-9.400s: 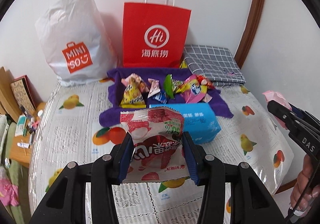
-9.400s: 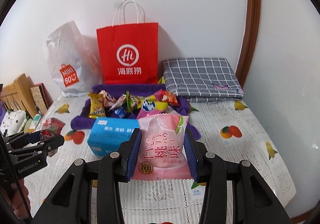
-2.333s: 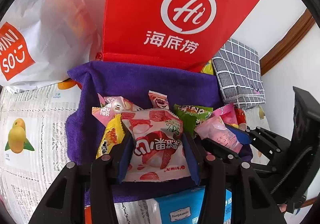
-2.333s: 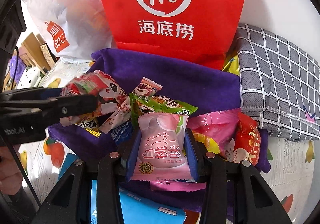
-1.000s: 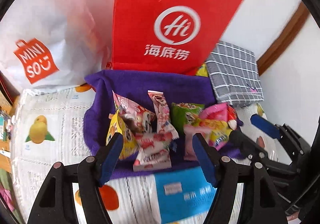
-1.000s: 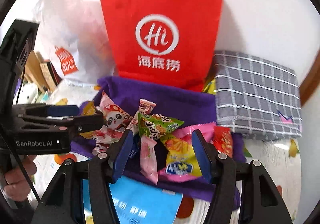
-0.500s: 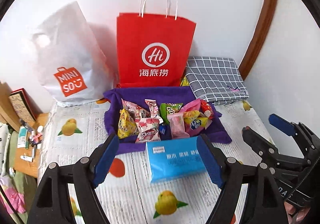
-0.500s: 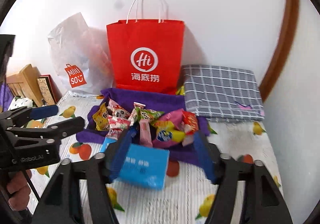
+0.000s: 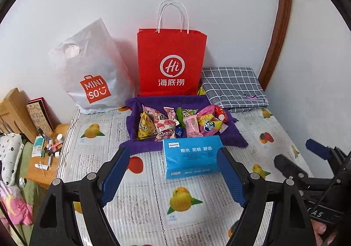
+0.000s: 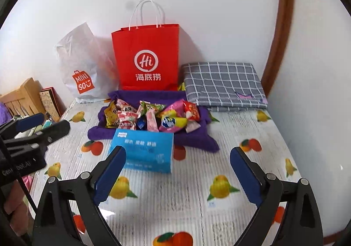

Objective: Organize snacks

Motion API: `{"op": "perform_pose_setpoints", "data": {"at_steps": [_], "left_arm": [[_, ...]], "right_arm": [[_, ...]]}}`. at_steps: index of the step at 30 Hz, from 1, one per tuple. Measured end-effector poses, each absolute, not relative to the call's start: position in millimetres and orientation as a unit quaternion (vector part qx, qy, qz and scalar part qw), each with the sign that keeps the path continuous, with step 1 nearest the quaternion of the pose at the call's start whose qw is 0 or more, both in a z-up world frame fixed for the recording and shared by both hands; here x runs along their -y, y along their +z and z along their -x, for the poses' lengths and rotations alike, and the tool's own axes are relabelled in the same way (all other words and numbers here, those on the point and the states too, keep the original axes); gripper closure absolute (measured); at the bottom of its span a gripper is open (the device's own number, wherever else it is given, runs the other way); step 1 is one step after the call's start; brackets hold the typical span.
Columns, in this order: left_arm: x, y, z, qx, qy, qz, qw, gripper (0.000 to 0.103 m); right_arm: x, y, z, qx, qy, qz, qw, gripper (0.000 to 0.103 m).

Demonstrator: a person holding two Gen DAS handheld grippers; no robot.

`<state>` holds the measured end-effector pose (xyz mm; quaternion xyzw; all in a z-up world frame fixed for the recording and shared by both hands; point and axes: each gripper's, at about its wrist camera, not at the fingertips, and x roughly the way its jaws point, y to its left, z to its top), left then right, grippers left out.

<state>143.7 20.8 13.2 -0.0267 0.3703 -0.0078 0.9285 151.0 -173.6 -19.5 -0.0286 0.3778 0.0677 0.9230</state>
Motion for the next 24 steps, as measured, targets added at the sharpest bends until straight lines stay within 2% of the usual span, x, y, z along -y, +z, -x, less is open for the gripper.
{"op": "perform_pose_setpoints", "data": {"at_steps": [24], "left_arm": [[-7.2, 25.8, -101.2, -0.354, -0.001, 0.015, 0.935, 0.023]], "right_arm": [[185.8, -1.1, -101.3, -0.359, 0.060, 0.011, 0.931, 0.008]]}}
